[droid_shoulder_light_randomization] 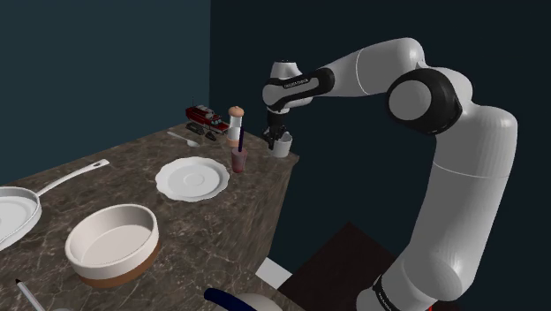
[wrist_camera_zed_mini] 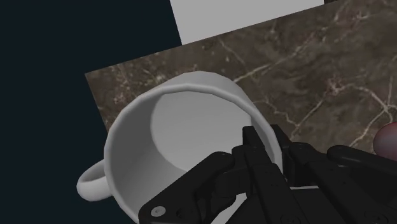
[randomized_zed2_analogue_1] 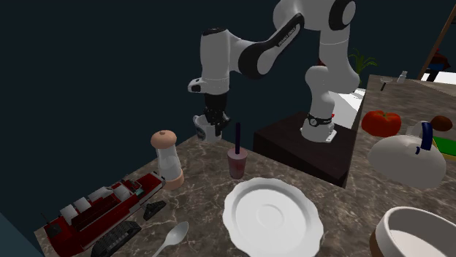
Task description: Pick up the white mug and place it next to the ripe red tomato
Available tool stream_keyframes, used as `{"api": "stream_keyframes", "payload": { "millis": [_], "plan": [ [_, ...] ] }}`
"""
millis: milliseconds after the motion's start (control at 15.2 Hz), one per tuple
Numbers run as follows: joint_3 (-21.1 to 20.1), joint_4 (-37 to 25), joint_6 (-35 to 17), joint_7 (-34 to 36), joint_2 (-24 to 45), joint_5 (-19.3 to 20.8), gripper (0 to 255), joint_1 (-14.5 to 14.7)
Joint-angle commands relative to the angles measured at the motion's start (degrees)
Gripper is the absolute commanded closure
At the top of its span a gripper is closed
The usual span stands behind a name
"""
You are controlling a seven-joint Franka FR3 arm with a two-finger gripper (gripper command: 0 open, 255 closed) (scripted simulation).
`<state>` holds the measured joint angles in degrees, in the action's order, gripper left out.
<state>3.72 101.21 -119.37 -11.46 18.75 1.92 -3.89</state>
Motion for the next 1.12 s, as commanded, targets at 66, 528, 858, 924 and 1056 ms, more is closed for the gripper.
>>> {"api": "stream_keyframes", "payload": {
  "millis": [66,528,858,924,1056],
  "plan": [
    [0.0,-1.28,2.1,-0.03,-0.8,0.02,255,0.04],
    [0.02,-4.54,6.93,-0.18,-2.37,0.05,255,0.08],
    [0.03,-7.32,10.49,-0.31,-3.16,0.05,255,0.09],
    [0.03,-7.92,11.21,-0.33,-3.29,0.05,255,0.09],
    [0.04,-9.17,12.67,-0.38,-3.49,0.05,255,0.09]
  ]
}}
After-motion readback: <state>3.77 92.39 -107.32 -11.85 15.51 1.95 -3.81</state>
